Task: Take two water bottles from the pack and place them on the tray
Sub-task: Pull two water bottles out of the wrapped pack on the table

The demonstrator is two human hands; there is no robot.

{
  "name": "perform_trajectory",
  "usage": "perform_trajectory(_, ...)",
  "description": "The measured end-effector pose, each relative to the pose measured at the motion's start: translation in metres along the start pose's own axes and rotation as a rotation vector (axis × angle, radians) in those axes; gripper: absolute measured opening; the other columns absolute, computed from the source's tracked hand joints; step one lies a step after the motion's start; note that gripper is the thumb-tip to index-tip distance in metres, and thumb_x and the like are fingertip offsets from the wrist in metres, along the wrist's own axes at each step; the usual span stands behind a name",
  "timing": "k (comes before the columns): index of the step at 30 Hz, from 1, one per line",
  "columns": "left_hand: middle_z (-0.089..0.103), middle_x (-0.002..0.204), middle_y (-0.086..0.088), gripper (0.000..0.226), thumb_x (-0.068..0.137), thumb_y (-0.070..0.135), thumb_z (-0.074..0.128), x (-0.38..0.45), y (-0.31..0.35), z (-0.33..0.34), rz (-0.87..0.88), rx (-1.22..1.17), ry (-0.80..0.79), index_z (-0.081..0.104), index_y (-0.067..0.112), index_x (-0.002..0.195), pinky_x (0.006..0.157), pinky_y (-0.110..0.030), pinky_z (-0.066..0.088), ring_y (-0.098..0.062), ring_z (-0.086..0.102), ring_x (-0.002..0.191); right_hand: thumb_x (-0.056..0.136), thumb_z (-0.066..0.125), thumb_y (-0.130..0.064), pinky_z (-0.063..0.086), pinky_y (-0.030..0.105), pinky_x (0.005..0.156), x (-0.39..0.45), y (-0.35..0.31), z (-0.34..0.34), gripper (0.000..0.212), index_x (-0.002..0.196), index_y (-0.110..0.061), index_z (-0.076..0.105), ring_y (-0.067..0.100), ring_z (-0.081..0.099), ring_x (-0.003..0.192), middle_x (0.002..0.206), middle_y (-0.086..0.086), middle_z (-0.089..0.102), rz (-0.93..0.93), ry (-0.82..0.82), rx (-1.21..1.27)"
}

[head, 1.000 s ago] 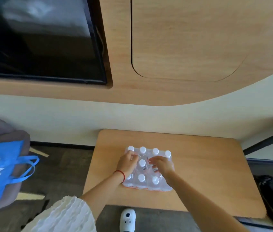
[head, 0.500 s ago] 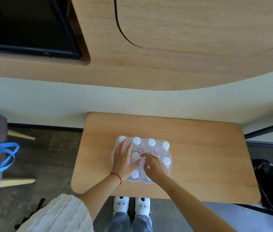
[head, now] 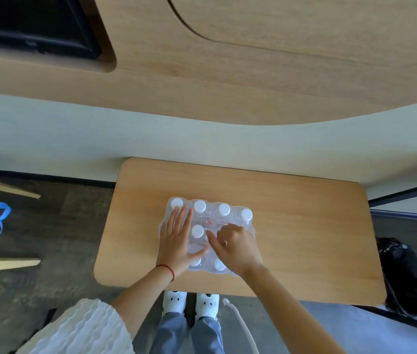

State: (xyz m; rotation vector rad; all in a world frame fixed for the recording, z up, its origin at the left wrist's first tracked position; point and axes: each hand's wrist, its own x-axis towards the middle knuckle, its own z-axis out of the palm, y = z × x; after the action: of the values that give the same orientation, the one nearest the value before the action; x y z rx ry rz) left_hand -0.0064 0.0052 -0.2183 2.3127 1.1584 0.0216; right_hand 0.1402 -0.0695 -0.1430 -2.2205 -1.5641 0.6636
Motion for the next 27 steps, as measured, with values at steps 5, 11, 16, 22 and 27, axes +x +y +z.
perform_trajectory(5,0.018,0.158,-0.007,0.104,0.071,0.072,0.052,0.0,-0.001,0.002,0.008,0.058,0.028,0.015,0.013,0.148,0.117,-0.05,0.022,-0.025,0.007,0.146,0.095,0.049,-0.034,0.048,0.035,0.09,0.018,0.009,0.025,0.052,0.138,-0.01,0.031,0.028,0.044,0.12,0.13,0.013,0.046,0.194,-0.277,-0.33)
perform_trajectory(11,0.014,0.159,-0.005,0.109,0.067,0.078,0.047,-0.001,-0.003,0.004,0.007,0.093,0.002,0.01,0.016,0.149,0.118,-0.049,0.021,-0.023,0.003,0.146,0.093,0.053,-0.038,0.048,0.037,0.083,0.024,0.013,0.04,0.047,0.132,-0.016,0.037,0.028,0.05,0.11,0.111,0.013,0.063,0.285,-0.223,-0.303)
perform_trajectory(16,0.01,0.159,-0.005,0.107,0.069,0.072,0.051,-0.001,-0.004,0.007,0.022,0.115,0.012,0.008,0.016,0.149,0.119,-0.045,0.015,-0.023,-0.001,0.146,0.086,0.065,-0.022,0.04,0.032,0.064,0.016,0.019,0.035,0.028,0.107,-0.008,0.051,0.024,0.054,0.085,0.089,0.01,0.061,0.269,-0.078,-0.023)
perform_trajectory(22,0.012,0.159,-0.01,0.109,0.067,0.067,0.062,0.0,-0.001,0.002,0.034,0.094,0.004,0.01,0.015,0.148,0.117,-0.046,0.015,-0.026,0.001,0.145,0.076,0.074,-0.02,0.028,0.019,0.048,0.001,0.008,0.003,0.03,0.097,-0.009,0.057,0.016,0.044,0.066,0.076,-0.001,0.049,0.209,0.071,0.061)
perform_trajectory(27,-0.017,0.158,-0.005,0.122,0.065,0.068,0.063,0.003,0.01,-0.02,-0.049,0.033,-0.259,-0.02,0.025,0.143,0.119,-0.051,0.003,-0.027,-0.019,0.145,0.068,0.077,-0.021,0.027,0.014,0.049,-0.01,-0.02,-0.053,0.027,0.085,-0.011,0.058,0.017,0.046,0.06,0.068,-0.005,0.049,0.11,0.142,0.102)
